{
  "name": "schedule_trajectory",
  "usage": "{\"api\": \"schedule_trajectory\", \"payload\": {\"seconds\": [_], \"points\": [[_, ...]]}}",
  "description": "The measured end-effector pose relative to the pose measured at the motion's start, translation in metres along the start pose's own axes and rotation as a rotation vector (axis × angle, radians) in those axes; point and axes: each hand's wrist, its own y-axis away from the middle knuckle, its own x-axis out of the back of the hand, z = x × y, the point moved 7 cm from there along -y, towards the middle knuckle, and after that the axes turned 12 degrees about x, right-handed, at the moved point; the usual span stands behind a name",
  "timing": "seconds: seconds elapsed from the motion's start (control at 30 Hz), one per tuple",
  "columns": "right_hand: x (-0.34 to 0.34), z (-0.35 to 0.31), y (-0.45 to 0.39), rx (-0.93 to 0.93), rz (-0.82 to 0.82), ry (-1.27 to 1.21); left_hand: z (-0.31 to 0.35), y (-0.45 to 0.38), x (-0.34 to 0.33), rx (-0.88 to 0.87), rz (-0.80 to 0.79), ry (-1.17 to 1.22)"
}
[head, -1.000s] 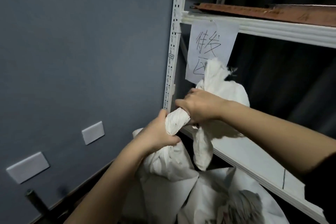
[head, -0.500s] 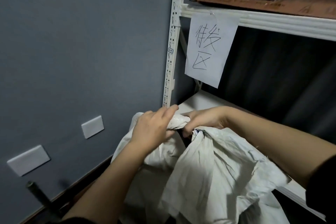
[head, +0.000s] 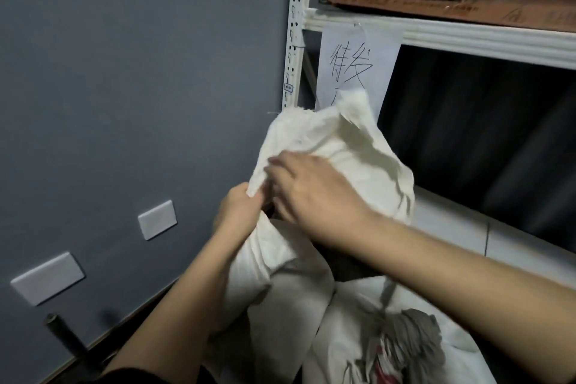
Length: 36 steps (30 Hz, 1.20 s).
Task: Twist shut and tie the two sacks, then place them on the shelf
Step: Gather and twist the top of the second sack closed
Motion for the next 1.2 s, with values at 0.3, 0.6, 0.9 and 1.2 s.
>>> {"api": "schedule_trajectory", "payload": {"seconds": [0.3, 0.6, 0.9, 1.2], "points": [[-0.044, -0.003, 0.06, 0.26, -0.047, 0.197, -0.004, 0.013, -0.021, 0.197, -0.525, 0.549], [-0.05, 0.039, 0.021, 0.478, -0.029, 0.247, 0.014, 0.047, -0.035, 0.094, -0.836, 0.177], [-0.076, 0.063, 0.019, 0.222, -0.618, -0.014, 0.02, 0.036, -0.033, -0.24, -0.353, -0.426], [-0.085, 0.062, 0.061, -0.542, -0.842, -1.023, 0.047, 0.057, -0.025, -0.817, 0.417, -0.723]]}}
